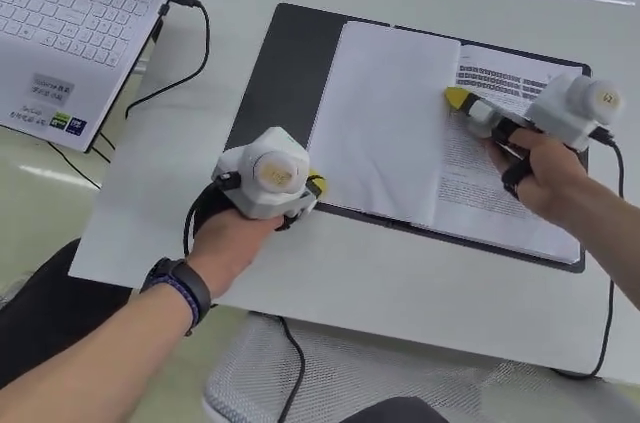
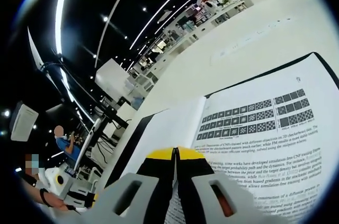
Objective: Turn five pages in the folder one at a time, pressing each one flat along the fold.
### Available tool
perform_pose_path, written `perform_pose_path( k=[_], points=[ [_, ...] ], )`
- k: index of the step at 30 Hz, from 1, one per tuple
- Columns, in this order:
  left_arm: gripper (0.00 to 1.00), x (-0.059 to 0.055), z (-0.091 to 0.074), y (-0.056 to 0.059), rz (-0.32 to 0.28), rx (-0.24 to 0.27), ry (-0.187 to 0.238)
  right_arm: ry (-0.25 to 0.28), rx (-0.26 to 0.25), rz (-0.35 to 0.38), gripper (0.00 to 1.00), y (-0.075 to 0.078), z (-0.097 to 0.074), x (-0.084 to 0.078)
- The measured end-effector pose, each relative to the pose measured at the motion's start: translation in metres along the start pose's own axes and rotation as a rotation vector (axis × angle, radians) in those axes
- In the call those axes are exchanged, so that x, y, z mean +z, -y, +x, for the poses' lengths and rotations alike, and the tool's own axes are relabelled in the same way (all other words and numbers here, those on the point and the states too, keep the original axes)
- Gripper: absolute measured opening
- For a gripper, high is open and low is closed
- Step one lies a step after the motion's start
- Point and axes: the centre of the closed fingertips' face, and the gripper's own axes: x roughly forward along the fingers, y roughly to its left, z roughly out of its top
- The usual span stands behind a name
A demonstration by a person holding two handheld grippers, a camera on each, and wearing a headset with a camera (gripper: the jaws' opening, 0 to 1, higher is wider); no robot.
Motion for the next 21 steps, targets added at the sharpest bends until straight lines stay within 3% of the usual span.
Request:
perform_pose_path(
  k=[14,21],
  points=[
    [0.0,0.0,-0.002,0.002,-0.002,0.001,-0.002,0.009,-0.035,0.057,0.0,0.024,0.025,0.026],
    [0.0,0.0,-0.001,0.001,-0.012,0.0,-0.007,0.068,-0.057,0.113,0.0,0.025,0.033,0.036]
  ],
)
